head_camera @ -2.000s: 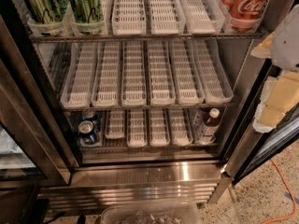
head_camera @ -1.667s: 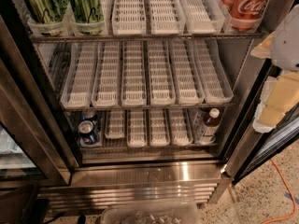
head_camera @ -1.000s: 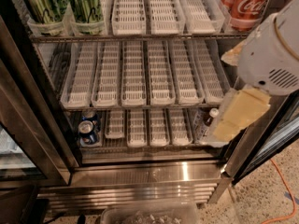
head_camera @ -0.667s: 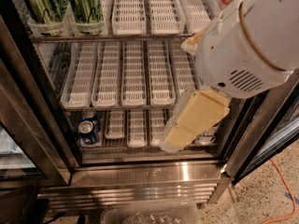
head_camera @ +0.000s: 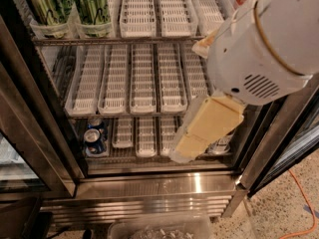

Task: Pick green can from top shelf of fridge

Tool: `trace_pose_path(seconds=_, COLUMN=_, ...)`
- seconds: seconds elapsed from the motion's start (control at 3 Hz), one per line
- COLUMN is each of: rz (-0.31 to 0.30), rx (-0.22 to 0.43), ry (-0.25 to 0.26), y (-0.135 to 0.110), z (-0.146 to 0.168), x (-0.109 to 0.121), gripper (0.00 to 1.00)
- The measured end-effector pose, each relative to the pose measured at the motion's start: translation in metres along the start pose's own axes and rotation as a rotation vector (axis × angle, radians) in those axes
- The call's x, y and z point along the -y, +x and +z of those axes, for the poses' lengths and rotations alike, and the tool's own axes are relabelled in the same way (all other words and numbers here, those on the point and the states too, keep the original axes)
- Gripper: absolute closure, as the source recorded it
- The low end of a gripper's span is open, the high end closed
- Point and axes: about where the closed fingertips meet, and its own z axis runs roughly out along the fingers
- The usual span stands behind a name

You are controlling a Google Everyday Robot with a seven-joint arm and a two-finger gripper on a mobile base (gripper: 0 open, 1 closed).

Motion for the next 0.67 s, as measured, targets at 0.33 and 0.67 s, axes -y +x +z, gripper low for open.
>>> trace_pose_path(seconds=0.33, rz=0.000, rx=0.000, ry=0.000, y=0.0000, z=0.0000, x=0.0000, gripper=0.00)
trace_pose_path(seconds=0.67, rz=0.000, rx=0.000, ry=0.000, y=0.0000, z=0.0000, x=0.0000, gripper=0.00)
